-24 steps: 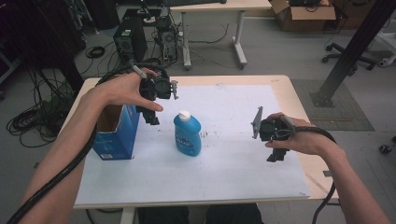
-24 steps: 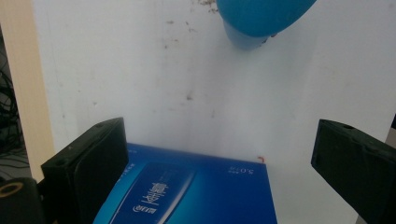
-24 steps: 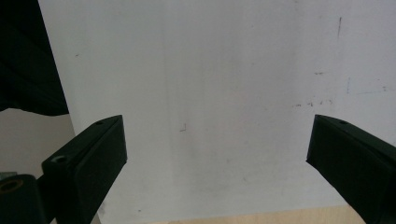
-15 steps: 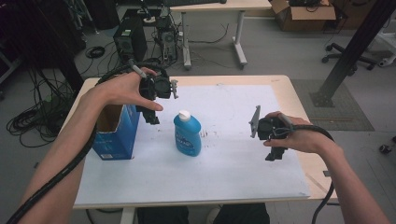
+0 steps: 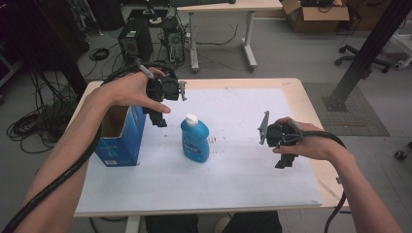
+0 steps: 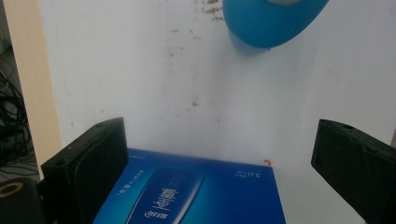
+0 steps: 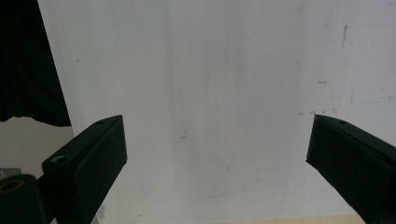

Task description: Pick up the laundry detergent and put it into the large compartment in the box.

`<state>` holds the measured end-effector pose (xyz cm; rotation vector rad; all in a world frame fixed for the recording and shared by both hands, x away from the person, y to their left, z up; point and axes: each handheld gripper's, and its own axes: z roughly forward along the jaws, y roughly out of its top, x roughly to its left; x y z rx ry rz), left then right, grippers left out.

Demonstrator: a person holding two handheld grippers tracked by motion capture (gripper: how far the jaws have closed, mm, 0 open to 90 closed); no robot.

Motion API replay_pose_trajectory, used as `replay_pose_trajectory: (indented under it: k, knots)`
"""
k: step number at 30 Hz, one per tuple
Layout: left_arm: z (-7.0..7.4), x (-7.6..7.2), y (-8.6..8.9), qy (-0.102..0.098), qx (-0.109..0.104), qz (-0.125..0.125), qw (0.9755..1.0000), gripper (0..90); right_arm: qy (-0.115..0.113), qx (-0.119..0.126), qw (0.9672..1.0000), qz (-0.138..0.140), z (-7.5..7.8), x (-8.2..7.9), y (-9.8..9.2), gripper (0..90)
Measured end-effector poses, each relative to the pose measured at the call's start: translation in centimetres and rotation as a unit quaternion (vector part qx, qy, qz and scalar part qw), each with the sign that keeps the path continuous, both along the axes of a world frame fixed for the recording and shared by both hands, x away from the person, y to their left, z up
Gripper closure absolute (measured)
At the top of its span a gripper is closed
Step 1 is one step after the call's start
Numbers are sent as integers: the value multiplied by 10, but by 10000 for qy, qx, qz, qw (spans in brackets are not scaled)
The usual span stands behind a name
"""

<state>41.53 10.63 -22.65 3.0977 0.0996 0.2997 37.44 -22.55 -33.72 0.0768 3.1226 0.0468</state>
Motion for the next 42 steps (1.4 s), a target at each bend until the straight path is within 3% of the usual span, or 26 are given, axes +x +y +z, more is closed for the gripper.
replay_pose_trajectory:
  k: [13,19,24,33,38,42]
  knots:
    - [4,1,-12,-30,-15,-170,9998,44,-18,-2,10000,3,1,0,-3,46]
    - [5,-1,-22,11,-22,-437,9990,43,-13,-8,10000,12,0,-1,-3,46]
    - [3,-4,-32,32,-37,-796,9968,43,-6,-2,10000,18,0,-1,-3,46]
    - [-6,-7,-45,153,-56,-1155,9932,47,2,-3,10000,14,-1,-1,-3,46]
    - [-19,-11,-57,170,44,-1462,9891,49,23,-8,10000,31,-3,-2,0,46]
    - [-27,-12,-64,217,29,-1565,9874,50,36,-11,10000,37,-5,-2,0,46]
